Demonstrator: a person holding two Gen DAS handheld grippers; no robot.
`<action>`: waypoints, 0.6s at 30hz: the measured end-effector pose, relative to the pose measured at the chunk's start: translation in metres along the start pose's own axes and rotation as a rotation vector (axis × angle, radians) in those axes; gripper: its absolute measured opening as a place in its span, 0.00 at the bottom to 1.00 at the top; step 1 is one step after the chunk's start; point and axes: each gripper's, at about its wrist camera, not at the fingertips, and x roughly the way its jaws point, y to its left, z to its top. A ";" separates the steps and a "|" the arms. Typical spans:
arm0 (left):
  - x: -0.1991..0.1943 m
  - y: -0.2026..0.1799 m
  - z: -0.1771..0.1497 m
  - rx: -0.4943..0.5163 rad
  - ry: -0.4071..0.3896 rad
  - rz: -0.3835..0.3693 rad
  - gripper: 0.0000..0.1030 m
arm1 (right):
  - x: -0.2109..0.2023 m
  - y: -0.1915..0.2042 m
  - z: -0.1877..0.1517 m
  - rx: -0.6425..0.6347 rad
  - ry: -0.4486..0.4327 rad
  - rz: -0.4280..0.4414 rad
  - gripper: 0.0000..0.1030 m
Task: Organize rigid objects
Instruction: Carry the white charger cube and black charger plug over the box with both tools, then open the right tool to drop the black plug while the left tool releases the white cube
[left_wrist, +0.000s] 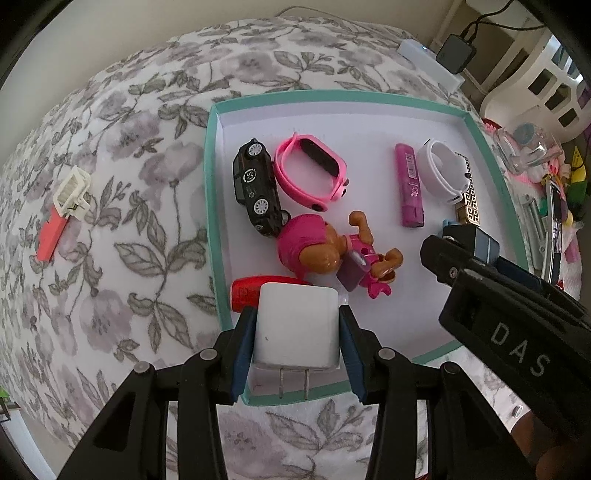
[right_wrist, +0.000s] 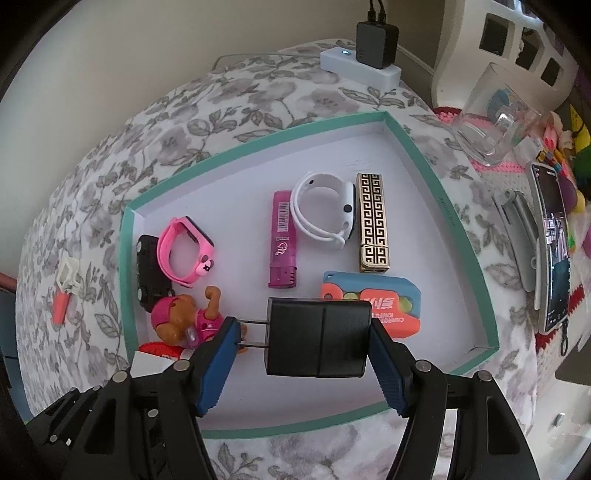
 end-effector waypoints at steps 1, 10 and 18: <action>0.000 0.000 0.000 -0.001 0.000 0.001 0.44 | 0.000 0.001 0.000 -0.005 0.001 -0.002 0.70; -0.002 -0.002 0.004 0.015 -0.014 0.006 0.44 | 0.001 0.003 0.001 -0.023 0.003 -0.007 0.70; -0.007 0.000 0.008 0.006 -0.032 0.006 0.45 | 0.002 0.004 0.002 -0.026 -0.001 0.005 0.72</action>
